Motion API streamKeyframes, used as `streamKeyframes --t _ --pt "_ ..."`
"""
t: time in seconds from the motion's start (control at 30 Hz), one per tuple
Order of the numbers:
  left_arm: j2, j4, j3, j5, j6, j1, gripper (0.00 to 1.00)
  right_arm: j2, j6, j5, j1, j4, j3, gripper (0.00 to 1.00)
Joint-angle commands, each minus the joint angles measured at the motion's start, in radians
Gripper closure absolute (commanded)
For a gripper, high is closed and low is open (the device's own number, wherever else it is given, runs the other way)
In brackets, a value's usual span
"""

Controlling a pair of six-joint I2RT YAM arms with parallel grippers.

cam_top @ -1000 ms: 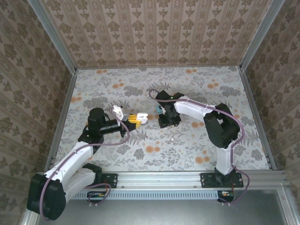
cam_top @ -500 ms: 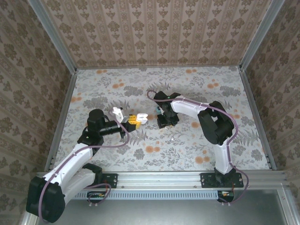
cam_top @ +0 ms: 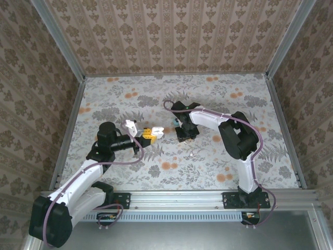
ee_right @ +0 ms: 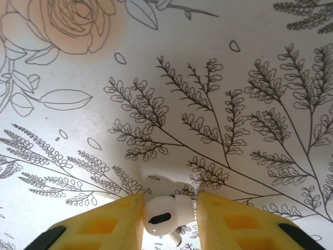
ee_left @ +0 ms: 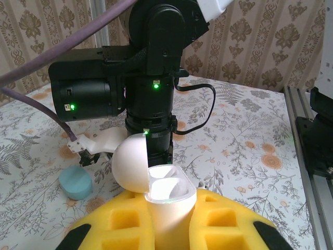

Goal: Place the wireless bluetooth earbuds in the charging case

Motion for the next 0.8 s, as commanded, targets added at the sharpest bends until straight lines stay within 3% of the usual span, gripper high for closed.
streamKeyframes --t 0.0,0.37,0.7,0.77 --pt "-0.011 0.009 -0.011 0.004 0.027 -0.008 1.0 0.01 0.025 0.008 -0.006 -0.014 0.007 0.71" --pt "-0.009 0.031 -0.014 -0.001 0.029 -0.016 1.0 -0.118 0.096 0.019 -0.009 0.062 -0.052 0.73" --pt "0.021 0.139 -0.024 -0.051 0.025 -0.034 1.0 -0.396 0.204 0.073 -0.009 0.21 -0.149 0.73" --pt "0.033 0.175 -0.024 -0.077 0.029 -0.073 1.0 -0.462 0.232 0.073 -0.008 0.256 -0.174 0.73"
